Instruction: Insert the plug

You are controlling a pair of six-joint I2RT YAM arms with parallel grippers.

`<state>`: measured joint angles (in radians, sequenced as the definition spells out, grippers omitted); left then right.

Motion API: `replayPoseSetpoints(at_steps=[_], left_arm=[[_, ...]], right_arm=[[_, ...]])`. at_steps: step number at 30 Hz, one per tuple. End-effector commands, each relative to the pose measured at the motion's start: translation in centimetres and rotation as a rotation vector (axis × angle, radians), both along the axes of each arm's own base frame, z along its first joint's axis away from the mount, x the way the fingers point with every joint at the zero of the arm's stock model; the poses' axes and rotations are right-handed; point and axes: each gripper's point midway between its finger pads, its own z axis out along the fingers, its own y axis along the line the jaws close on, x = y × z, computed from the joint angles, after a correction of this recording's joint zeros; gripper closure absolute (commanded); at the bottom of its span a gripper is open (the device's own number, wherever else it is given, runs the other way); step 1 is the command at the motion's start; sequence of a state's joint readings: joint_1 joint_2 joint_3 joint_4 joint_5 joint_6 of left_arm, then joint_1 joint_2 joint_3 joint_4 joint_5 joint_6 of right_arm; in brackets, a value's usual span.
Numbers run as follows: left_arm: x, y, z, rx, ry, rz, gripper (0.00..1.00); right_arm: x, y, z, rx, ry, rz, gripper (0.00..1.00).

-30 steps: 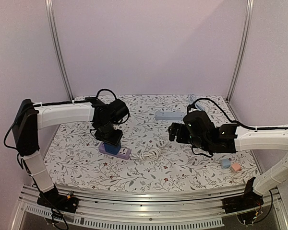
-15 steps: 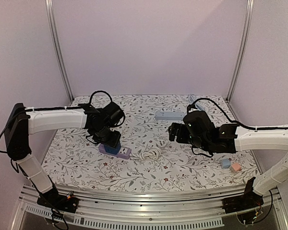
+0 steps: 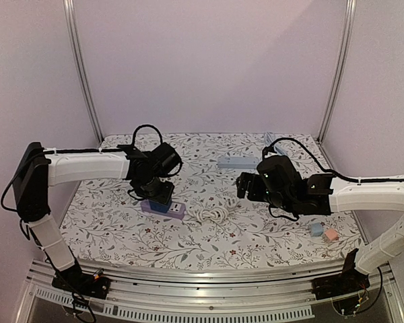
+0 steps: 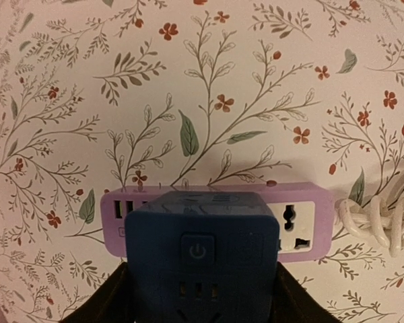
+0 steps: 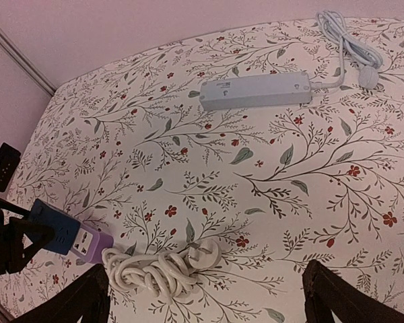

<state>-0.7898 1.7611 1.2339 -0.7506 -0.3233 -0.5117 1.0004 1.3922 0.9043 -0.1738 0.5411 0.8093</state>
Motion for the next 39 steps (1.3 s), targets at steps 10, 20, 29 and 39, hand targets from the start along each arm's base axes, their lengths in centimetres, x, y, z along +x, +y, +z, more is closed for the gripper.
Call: replayPoseSetpoints(at_steps=[10, 20, 29, 39], left_arm=[[0.7, 6.6, -3.8, 0.132, 0.175, 0.088, 0.96], [2.9, 12.9, -1.8, 0.133, 0.103, 0.275, 0.9], [3.5, 13.5, -2.0, 0.076, 0.091, 0.314, 0.58], [4.8, 12.6, 1.9, -0.013, -0.02, 0.302, 0.09]], right_arm=[[-0.8, -4.0, 3.2, 0.095, -0.089, -0.103, 0.01], [-1.3, -5.2, 4.5, 0.155, -0.137, -0.126, 0.01], [-1.3, -4.8, 4.4, 0.149, -0.13, -0.106, 0.01], [-1.0, -4.3, 4.1, 0.135, -0.125, -0.097, 0.01]])
